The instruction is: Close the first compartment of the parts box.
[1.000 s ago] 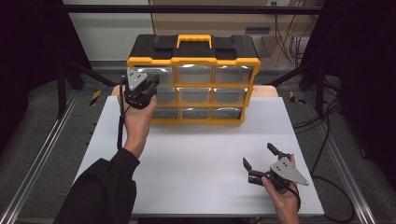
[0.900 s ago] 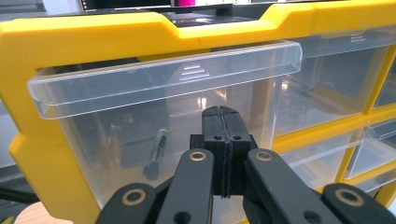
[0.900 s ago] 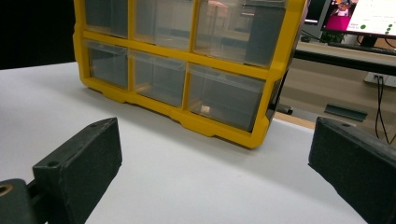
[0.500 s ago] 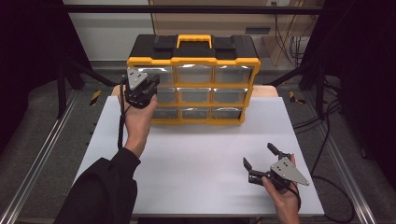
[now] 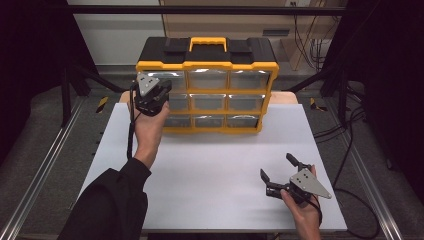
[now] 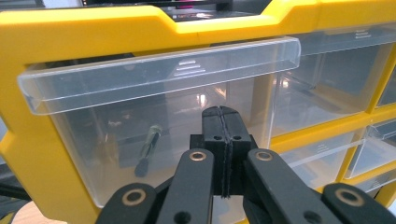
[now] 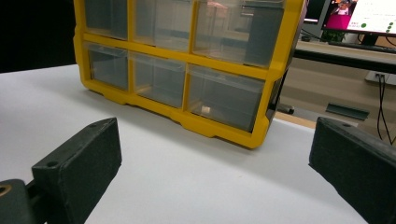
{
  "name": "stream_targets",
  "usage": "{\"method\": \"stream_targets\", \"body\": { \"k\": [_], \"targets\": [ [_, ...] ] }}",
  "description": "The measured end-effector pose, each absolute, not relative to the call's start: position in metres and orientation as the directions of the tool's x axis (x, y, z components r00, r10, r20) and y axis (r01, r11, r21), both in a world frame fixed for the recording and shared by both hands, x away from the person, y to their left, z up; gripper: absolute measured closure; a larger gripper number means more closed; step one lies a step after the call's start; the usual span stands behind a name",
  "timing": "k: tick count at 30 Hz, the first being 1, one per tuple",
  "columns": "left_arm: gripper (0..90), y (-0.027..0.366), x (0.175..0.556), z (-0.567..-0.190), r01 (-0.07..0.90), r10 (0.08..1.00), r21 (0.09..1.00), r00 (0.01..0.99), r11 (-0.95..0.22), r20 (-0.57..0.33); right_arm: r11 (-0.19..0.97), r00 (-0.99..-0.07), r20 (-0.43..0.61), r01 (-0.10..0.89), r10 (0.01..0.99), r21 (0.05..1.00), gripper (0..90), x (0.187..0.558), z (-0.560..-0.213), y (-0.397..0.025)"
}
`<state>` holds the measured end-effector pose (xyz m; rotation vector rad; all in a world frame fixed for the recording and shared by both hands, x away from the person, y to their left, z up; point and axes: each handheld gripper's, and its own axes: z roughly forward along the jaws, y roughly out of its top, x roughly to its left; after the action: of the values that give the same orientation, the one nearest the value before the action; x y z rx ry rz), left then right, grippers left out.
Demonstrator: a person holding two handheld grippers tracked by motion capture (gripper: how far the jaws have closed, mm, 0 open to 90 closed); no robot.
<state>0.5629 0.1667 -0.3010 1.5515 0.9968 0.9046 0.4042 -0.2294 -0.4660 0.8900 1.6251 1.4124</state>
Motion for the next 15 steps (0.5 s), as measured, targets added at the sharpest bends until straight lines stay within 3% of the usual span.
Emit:
{"method": "stream_targets", "body": {
  "k": [15],
  "targets": [
    [89.6,0.1651,0.5665,-0.3014,0.141,0.929,0.984,0.367,-0.111,0.052,0.130,-0.441,-0.112,0.011,0.891,0.991,2.3,0.4041,-0.4657,-0.2301]
  ]
}}
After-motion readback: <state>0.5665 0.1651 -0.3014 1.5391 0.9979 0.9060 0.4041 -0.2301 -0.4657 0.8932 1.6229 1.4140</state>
